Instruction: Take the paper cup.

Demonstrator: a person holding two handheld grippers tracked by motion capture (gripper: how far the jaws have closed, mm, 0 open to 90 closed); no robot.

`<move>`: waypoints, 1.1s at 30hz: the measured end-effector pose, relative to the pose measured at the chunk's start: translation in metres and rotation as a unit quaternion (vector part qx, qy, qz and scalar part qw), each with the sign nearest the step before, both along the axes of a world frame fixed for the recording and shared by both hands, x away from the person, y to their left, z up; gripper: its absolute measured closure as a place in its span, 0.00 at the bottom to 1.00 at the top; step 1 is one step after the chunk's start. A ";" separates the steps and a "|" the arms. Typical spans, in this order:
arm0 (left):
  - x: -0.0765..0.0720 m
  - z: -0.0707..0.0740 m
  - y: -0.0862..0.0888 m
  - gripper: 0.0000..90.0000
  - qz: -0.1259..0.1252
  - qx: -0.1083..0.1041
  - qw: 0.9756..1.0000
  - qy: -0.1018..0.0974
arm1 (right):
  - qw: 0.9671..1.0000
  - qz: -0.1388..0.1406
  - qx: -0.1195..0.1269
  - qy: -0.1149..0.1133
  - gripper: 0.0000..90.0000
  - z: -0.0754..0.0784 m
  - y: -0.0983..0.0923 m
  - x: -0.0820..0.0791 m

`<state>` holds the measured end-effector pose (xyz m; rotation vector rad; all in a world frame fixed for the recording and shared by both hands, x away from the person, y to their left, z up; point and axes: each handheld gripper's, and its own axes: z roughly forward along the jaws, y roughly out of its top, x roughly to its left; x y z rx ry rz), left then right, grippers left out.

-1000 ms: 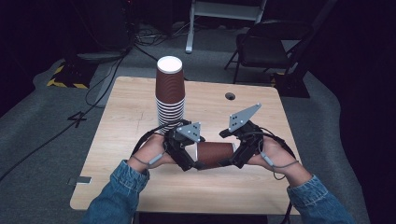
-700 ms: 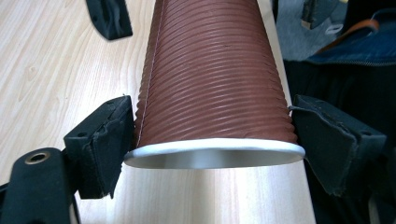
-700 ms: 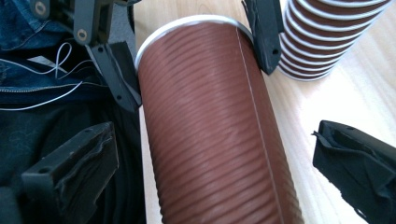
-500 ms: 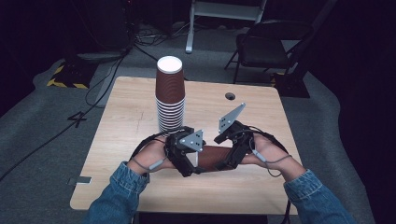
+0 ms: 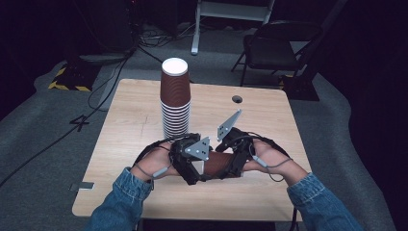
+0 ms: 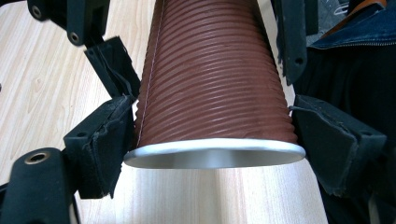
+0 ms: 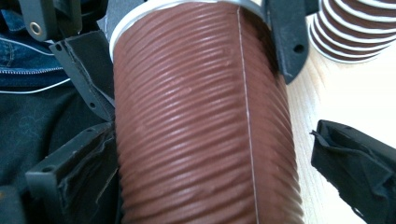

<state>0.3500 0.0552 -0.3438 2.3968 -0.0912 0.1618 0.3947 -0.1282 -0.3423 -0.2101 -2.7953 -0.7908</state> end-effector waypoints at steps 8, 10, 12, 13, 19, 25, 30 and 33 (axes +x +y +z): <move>-0.001 -0.004 -0.003 0.17 -0.012 0.016 1.000 0.006 | 1.000 0.012 -0.018 0.011 0.04 -0.005 0.008 -0.001; -0.002 -0.004 -0.004 0.17 -0.015 0.017 1.000 0.006 | 0.999 0.020 -0.027 0.020 0.07 -0.008 0.011 -0.002; -0.002 -0.004 -0.005 0.17 -0.016 0.020 1.000 0.003 | 0.999 0.026 -0.030 0.022 0.09 -0.010 0.012 -0.002; -0.002 -0.004 -0.005 0.17 -0.016 0.020 1.000 0.003 | 0.999 0.026 -0.030 0.022 0.09 -0.010 0.012 -0.002; -0.003 -0.005 -0.005 0.18 -0.015 0.023 1.000 0.003 | 0.998 0.034 -0.034 0.029 0.15 -0.010 0.013 -0.002; -0.004 -0.006 -0.006 0.18 -0.017 0.027 0.999 0.001 | 0.998 0.035 -0.045 0.032 0.17 -0.010 0.016 -0.003; -0.004 -0.007 -0.006 0.18 -0.019 0.028 0.999 0.001 | 0.998 0.039 -0.047 0.031 0.17 -0.011 0.017 -0.003; -0.004 -0.007 -0.006 0.17 -0.021 0.027 0.999 0.002 | 0.998 0.039 -0.049 0.032 0.17 -0.011 0.017 -0.003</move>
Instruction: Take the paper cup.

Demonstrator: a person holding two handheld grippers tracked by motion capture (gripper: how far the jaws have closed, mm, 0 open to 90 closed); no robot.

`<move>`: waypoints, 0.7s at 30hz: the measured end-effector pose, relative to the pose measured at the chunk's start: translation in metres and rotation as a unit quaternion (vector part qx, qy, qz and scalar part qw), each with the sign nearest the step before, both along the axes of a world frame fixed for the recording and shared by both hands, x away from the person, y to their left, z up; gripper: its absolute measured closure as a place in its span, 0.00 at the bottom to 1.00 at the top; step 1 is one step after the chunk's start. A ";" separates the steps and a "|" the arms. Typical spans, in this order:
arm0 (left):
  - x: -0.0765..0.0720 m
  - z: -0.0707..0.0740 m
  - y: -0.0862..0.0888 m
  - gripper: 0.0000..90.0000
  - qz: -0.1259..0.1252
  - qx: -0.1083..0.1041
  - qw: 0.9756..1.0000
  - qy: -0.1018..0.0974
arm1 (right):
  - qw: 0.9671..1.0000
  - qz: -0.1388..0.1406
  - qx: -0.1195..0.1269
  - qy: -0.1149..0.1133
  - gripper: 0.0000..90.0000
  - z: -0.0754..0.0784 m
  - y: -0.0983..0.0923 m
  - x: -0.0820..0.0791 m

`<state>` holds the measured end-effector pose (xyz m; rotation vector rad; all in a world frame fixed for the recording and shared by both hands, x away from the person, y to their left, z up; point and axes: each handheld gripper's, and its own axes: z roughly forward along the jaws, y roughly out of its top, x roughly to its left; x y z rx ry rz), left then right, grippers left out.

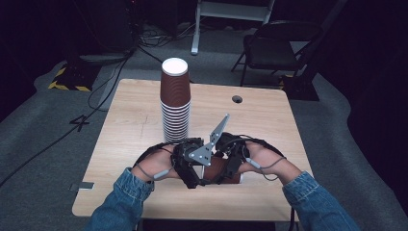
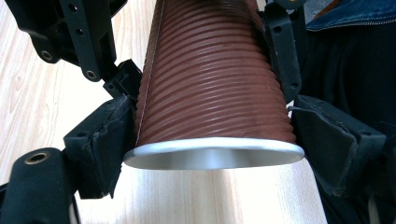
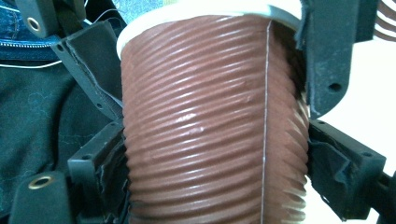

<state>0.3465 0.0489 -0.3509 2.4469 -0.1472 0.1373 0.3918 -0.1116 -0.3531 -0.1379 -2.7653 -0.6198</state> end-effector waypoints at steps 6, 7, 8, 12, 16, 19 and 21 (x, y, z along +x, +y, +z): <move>0.001 0.000 0.000 0.17 0.000 -0.004 1.000 -0.002 | 1.000 0.000 -0.003 -0.003 0.18 0.001 -0.001 0.000; 0.001 0.000 0.000 0.17 0.000 -0.005 1.000 -0.002 | 1.000 -0.001 -0.002 -0.005 0.18 0.001 -0.001 0.000; 0.001 0.000 0.000 0.16 0.001 -0.005 1.000 -0.001 | 1.000 -0.003 -0.001 -0.002 0.18 0.002 -0.001 0.000; 0.003 0.001 0.002 0.15 0.000 -0.019 1.000 0.001 | 1.000 -0.001 0.006 -0.003 0.18 0.003 -0.003 0.001; 0.004 0.003 0.006 0.14 -0.002 -0.038 0.999 0.009 | 1.000 -0.001 0.011 -0.004 0.18 0.006 -0.004 0.001; 0.006 0.004 0.010 0.12 0.001 -0.053 0.998 0.018 | 1.000 -0.001 0.010 -0.011 0.18 0.007 -0.005 0.001; 0.007 0.005 0.011 0.07 0.002 -0.056 0.998 0.021 | 1.000 -0.003 0.011 -0.012 0.18 0.008 -0.006 0.001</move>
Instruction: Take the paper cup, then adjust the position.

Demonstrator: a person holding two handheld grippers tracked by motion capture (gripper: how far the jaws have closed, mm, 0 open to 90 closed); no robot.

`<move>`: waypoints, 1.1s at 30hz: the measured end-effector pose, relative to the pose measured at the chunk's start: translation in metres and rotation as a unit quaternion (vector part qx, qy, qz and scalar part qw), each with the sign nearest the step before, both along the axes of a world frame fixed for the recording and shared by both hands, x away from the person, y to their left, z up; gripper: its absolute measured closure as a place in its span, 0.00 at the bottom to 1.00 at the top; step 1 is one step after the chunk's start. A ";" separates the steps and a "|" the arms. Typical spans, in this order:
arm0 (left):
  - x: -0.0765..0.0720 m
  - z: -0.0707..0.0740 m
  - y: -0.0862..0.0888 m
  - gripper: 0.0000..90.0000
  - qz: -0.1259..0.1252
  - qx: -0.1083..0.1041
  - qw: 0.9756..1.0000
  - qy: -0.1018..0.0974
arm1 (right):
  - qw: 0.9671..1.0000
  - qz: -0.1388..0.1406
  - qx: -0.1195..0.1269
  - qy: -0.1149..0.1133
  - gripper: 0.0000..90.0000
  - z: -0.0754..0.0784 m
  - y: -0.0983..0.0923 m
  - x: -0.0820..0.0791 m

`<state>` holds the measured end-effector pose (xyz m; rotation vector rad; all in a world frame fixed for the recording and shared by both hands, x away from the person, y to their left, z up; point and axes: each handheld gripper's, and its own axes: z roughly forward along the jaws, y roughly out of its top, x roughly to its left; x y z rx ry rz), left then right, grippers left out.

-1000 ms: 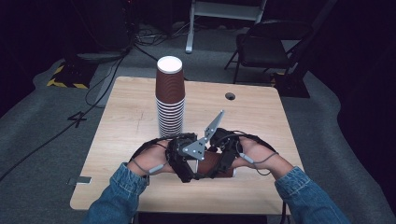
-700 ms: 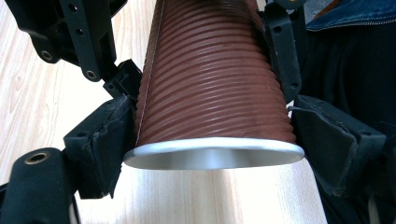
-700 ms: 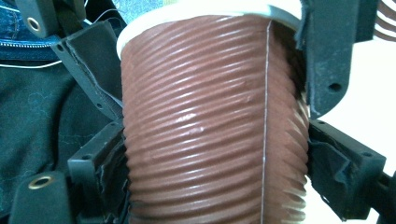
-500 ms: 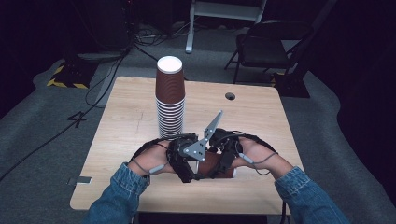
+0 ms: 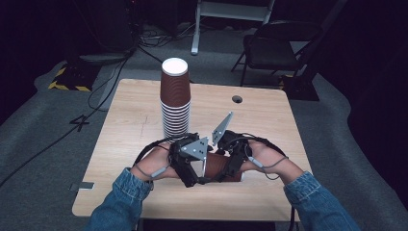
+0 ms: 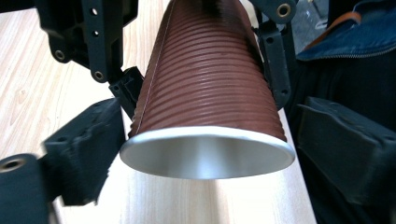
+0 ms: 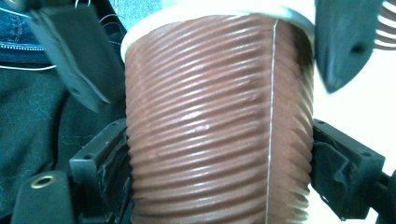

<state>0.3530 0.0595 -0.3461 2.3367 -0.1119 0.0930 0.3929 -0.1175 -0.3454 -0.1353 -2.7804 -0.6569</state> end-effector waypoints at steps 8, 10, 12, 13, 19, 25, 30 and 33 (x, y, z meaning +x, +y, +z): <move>0.004 0.010 0.023 0.00 0.031 -0.073 0.997 0.015 | 1.000 -0.005 0.025 -0.018 0.18 0.007 -0.008 0.001; 0.004 0.013 0.029 0.00 0.037 -0.085 0.996 0.011 | 0.999 -0.007 0.035 -0.027 0.18 0.011 -0.012 0.000; 0.005 0.016 0.038 0.01 0.045 -0.104 0.993 0.013 | 0.998 -0.011 0.054 -0.040 0.18 0.016 -0.016 -0.002; 0.005 0.017 0.042 0.01 0.049 -0.112 0.992 0.014 | 0.997 -0.011 0.062 -0.044 0.18 0.017 -0.017 -0.002; 0.005 0.016 0.062 0.02 0.076 -0.149 0.986 0.022 | 0.984 -0.050 0.144 -0.087 0.17 0.029 -0.036 -0.004; 0.006 0.008 0.076 0.04 0.090 -0.160 0.982 0.040 | 0.950 -0.119 0.248 -0.147 0.16 0.032 -0.061 -0.005; 0.003 -0.002 0.089 0.05 0.107 -0.163 0.980 0.051 | 0.930 -0.158 0.278 -0.181 0.16 0.026 -0.073 -0.004; 0.001 -0.010 0.097 0.05 0.120 -0.163 0.977 0.061 | 0.913 -0.189 0.305 -0.197 0.15 0.022 -0.081 -0.004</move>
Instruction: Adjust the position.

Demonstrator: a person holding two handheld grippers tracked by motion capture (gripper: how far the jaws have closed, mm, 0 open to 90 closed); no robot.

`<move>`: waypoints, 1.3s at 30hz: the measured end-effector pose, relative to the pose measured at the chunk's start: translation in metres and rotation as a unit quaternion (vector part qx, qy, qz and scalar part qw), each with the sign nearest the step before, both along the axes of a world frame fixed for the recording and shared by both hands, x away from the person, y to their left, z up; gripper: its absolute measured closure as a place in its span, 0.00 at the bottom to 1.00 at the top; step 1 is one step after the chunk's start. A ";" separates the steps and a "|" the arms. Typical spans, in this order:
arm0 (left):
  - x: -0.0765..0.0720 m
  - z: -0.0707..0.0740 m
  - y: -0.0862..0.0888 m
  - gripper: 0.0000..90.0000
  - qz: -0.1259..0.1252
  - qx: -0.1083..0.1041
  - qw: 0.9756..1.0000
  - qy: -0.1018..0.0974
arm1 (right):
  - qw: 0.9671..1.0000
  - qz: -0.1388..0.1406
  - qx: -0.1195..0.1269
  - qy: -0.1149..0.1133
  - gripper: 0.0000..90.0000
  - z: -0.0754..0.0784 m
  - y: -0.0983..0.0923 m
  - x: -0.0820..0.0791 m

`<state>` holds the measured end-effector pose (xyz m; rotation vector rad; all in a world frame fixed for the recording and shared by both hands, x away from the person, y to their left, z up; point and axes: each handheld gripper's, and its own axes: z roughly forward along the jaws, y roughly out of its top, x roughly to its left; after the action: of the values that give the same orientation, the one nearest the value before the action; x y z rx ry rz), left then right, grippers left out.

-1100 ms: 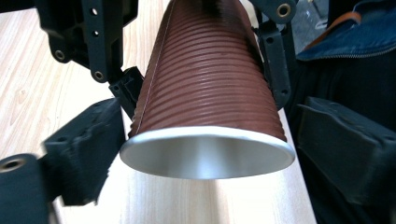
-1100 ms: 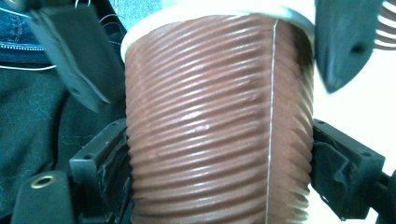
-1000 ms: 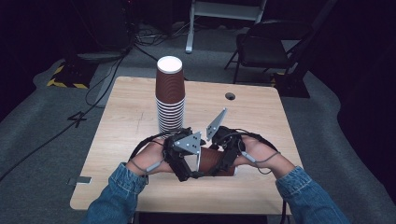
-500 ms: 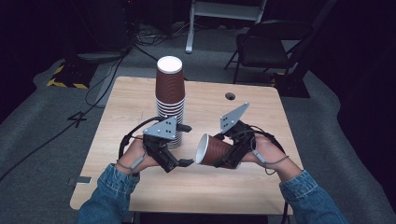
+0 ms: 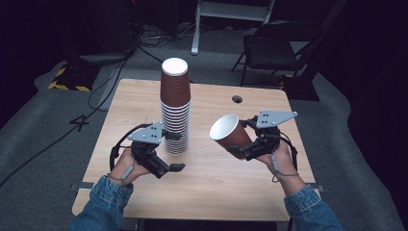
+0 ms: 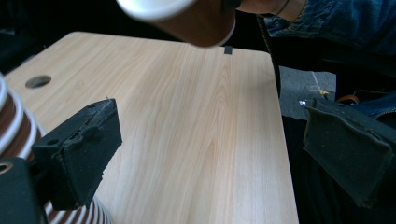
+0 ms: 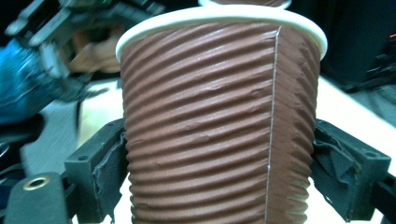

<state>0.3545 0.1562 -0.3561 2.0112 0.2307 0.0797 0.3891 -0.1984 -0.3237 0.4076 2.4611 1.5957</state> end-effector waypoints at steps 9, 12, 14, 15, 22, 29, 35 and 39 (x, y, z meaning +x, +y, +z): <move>0.003 -0.032 0.029 0.06 0.079 -0.002 0.996 0.043 | 0.992 -0.097 0.079 -0.030 0.15 -0.016 -0.021 0.003; 0.005 -0.043 0.038 0.06 0.116 0.010 0.992 0.051 | 0.987 -0.121 0.094 -0.040 0.15 -0.022 -0.025 0.004; 0.006 -0.051 0.044 0.06 0.144 0.018 0.987 0.064 | 0.984 -0.136 0.100 -0.050 0.15 -0.027 -0.028 0.006; 0.006 -0.051 0.044 0.06 0.144 0.018 0.987 0.064 | 0.983 -0.143 0.102 -0.050 0.15 -0.030 -0.029 0.007; 0.018 -0.080 0.060 0.07 0.209 0.040 0.971 0.108 | 0.982 -0.161 0.094 -0.029 0.14 -0.049 -0.036 0.014; 0.026 -0.095 0.065 0.07 0.226 0.060 0.964 0.127 | 0.984 -0.165 0.067 -0.013 0.14 -0.058 -0.040 0.016; 0.031 -0.102 0.072 0.07 0.248 0.064 0.956 0.146 | 0.983 -0.176 0.048 -0.012 0.13 -0.066 -0.044 0.015; 0.034 -0.108 0.074 0.06 0.264 0.074 0.948 0.160 | 0.979 -0.196 0.047 -0.011 0.13 -0.077 -0.050 0.017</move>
<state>0.3881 0.2299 -0.4646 2.0547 0.9955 0.1095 0.4064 -0.2488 -0.4008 0.8259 2.1216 1.5373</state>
